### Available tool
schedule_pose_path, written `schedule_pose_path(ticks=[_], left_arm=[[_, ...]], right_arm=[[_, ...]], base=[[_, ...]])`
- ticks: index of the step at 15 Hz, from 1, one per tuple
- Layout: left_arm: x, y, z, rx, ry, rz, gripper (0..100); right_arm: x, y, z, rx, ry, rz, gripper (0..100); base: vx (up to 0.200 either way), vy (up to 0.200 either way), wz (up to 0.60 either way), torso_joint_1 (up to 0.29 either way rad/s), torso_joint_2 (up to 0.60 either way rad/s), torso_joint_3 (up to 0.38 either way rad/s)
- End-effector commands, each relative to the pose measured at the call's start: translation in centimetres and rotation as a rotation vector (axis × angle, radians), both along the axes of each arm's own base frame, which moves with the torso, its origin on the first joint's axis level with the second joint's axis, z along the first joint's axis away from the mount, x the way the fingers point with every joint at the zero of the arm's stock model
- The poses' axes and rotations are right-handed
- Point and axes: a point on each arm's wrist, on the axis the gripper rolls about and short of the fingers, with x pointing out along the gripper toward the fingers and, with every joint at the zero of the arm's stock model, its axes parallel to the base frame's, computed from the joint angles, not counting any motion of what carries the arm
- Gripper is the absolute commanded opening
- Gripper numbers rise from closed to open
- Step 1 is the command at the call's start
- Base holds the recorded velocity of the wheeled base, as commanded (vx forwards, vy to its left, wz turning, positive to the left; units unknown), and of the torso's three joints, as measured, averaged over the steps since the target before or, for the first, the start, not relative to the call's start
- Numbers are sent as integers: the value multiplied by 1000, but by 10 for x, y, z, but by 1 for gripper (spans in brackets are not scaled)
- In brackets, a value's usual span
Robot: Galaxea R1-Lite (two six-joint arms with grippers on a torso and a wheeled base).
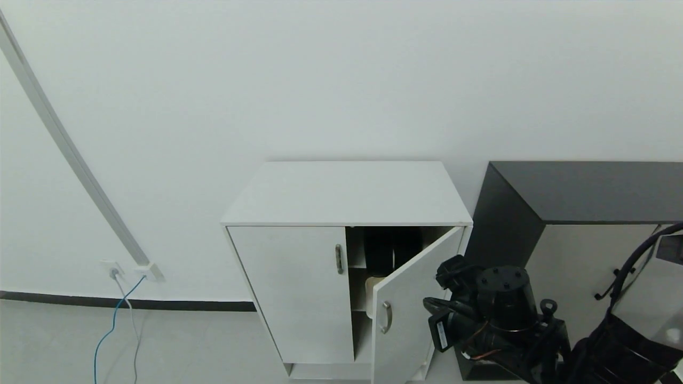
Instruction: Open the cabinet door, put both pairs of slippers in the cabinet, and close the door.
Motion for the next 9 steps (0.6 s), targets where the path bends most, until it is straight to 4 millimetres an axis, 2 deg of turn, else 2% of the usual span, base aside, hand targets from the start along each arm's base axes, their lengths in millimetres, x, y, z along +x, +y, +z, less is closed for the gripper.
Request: schedule_pose_path(ticks=[1, 5, 9], left_arm=[[0, 0, 0, 0, 1, 0, 0], [0, 0, 0, 0, 1, 0, 0], [0, 0, 0, 0, 1, 0, 0]], right_arm=[[11, 9, -8, -2, 2, -2, 0], [37, 25, -16, 18, -21, -12, 0], [60, 30, -25, 29, -36, -41, 0]], base=[[0, 0, 0, 0, 0, 0], [0, 0, 0, 0, 0, 0], [0, 0, 0, 0, 0, 0]])
